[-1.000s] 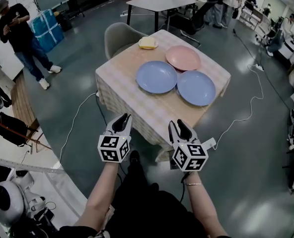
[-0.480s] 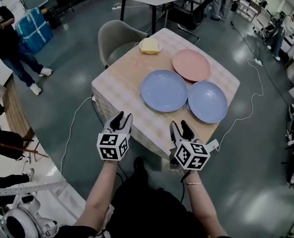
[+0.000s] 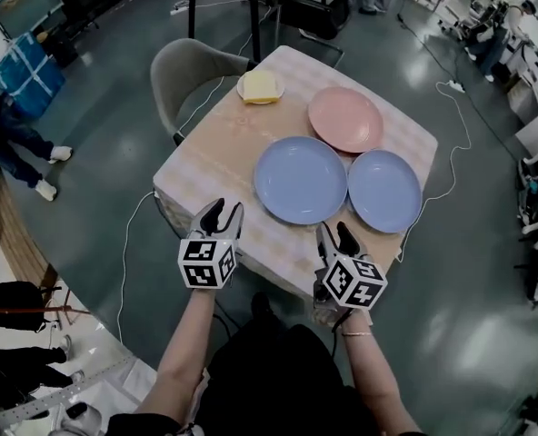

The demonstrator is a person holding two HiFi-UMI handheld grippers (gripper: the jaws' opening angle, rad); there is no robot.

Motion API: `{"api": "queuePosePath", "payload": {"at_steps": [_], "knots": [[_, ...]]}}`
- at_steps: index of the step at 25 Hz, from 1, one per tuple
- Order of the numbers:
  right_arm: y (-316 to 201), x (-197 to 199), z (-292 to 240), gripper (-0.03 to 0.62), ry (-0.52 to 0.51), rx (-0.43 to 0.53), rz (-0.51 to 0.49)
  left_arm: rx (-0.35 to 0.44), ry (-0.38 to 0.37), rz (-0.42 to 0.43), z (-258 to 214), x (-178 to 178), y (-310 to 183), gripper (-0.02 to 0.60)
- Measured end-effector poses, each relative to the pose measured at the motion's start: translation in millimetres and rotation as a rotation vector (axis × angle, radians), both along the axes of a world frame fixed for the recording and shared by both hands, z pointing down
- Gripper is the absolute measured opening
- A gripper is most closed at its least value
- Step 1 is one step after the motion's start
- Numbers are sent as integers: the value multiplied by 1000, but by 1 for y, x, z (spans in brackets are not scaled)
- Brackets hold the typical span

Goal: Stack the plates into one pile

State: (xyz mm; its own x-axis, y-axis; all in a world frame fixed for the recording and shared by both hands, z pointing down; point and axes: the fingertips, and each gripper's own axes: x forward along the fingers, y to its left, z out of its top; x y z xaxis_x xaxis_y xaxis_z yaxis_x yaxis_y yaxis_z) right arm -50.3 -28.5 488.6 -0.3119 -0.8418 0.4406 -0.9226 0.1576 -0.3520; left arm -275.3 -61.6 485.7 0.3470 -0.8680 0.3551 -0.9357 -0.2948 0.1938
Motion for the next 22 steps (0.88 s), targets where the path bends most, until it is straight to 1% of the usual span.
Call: {"api": "queuePosePath", "payload": {"at_steps": [4, 8, 16, 22], "knots": [[-9, 10, 10, 175, 20, -30, 61, -18, 6, 28, 10, 7, -20, 167], [-18, 16, 15, 178, 15, -57, 113, -32, 6, 51, 14, 13, -37, 178], [-33, 27, 37, 181, -12, -119, 163, -51, -12, 94, 20, 28, -76, 183], [-47, 27, 54, 181, -41, -163, 172, -80, -27, 116, 34, 37, -107, 189]]}}
